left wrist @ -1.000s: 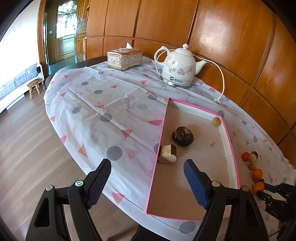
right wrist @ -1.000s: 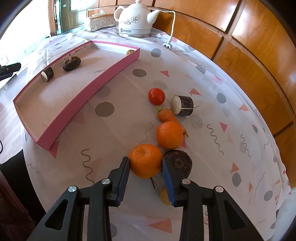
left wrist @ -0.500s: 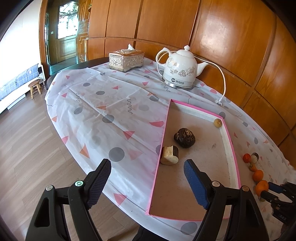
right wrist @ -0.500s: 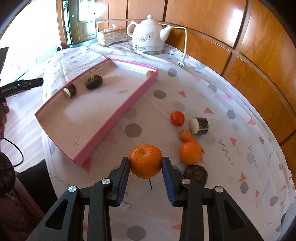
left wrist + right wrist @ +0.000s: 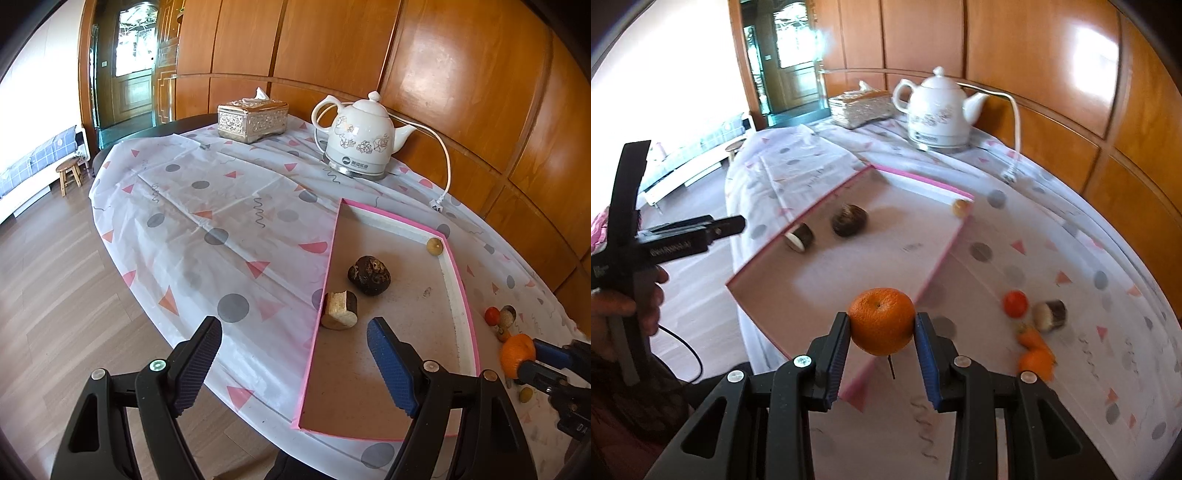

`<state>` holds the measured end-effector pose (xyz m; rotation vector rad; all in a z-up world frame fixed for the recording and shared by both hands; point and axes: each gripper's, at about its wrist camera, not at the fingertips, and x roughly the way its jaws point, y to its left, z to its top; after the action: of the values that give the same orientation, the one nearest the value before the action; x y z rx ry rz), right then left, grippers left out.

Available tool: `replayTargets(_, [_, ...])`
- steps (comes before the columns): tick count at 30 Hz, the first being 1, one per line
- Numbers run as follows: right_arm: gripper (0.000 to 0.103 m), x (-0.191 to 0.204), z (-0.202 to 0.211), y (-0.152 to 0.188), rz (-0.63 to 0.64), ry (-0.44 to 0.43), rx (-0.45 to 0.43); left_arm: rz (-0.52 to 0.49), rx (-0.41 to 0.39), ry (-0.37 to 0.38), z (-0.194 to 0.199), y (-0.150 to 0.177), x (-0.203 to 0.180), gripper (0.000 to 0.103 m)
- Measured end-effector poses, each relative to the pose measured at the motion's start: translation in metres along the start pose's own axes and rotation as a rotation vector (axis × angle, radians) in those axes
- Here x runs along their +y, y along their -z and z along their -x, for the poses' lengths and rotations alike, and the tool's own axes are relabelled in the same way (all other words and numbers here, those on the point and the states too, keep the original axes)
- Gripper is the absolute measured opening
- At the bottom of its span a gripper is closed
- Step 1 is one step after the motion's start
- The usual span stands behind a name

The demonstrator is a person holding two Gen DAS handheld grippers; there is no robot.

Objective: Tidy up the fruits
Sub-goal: 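Carry the tangerine into the pink tray and open the right gripper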

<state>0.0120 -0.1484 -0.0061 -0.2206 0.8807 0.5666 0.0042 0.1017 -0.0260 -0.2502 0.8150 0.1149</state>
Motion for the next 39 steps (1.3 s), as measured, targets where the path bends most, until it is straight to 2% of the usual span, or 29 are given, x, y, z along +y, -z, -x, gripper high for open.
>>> replayTargets(10, [0.035,0.026,-0.037,-0.034,0.033,-0.027,0.022,0.022,0.010,0.004,-0.005,0.000,0.007,0.081])
replayTargets(15, [0.036,0.024,-0.064,-0.055,0.008,0.018,0.051,0.032,0.015,0.006,-0.007,0.001,0.011,0.081])
replayTargets(23, [0.038,0.020,-0.082,-0.080,-0.059,0.045,0.019,0.044,0.027,-0.001,-0.012,0.001,0.015,0.081])
replayTargets(31, [0.038,0.025,-0.080,-0.063,-0.062,0.069,0.033,0.043,0.023,-0.001,-0.012,0.002,0.015,0.081])
replayTargets(39, [0.045,0.023,-0.061,-0.038,-0.095,0.120,0.015,0.022,0.010,0.007,-0.006,0.003,0.007,0.081])
